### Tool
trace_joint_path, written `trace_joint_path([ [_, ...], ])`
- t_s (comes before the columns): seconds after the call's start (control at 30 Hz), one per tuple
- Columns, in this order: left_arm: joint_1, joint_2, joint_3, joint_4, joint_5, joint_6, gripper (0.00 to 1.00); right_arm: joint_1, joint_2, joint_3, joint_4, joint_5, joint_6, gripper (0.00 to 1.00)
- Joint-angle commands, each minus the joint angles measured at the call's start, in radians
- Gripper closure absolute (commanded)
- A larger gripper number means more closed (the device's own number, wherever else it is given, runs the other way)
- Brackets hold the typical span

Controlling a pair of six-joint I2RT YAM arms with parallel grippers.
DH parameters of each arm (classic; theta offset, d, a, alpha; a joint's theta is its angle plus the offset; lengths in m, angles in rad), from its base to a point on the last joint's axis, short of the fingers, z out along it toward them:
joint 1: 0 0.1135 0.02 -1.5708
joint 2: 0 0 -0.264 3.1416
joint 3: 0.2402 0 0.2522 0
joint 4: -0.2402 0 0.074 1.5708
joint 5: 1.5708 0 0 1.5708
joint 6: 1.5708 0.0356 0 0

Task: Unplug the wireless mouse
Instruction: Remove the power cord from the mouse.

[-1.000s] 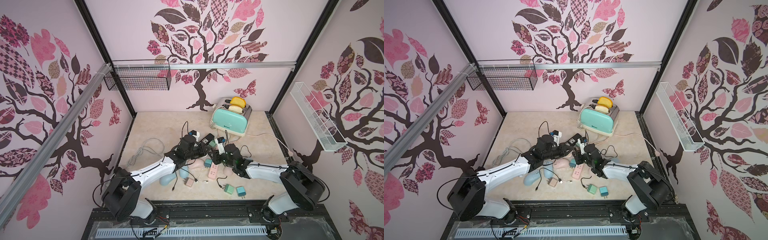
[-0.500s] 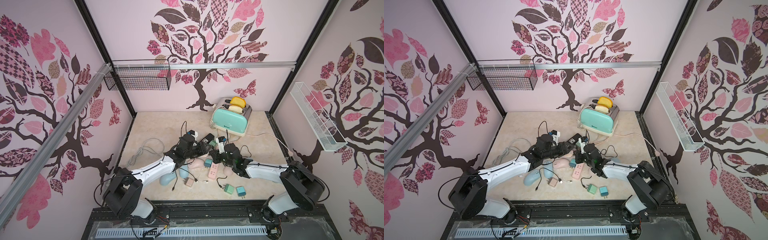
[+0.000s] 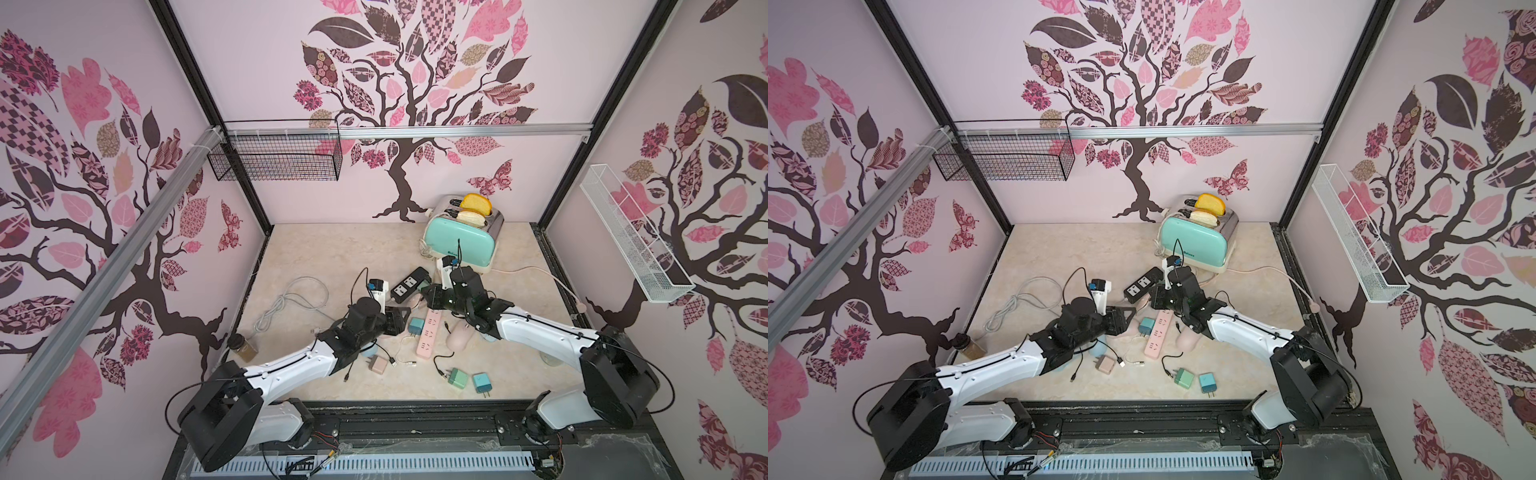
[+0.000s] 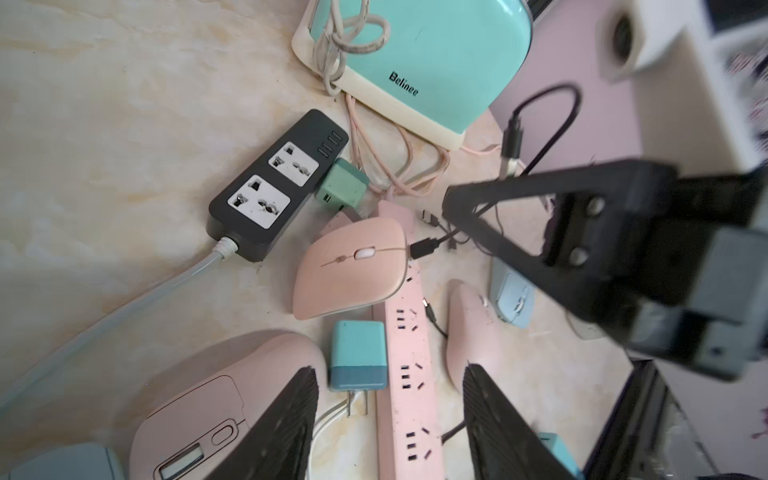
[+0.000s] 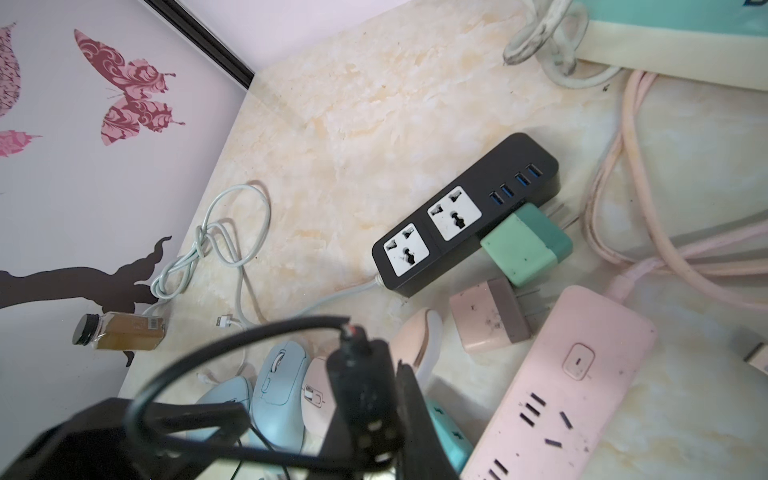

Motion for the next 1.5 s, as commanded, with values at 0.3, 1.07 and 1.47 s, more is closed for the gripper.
trace_joint_path([
  [0.3, -0.105, 0.282, 0.047, 0.294, -0.298, 0.289, 0.08, 0.003, 0.014, 0.04, -0.085, -0.055, 0.055, 1.0],
  [1.07, -0.18, 0.53, 0.126, 0.462, -0.475, 0.542, 0.63, -0.004, -0.024, 0.055, -0.103, -0.156, 0.164, 1.0],
  [1.47, -0.237, 0.416, 0.119, 0.39, -0.503, 0.554, 1.0, -0.043, -0.053, 0.063, -0.173, -0.122, 0.199, 1.0],
])
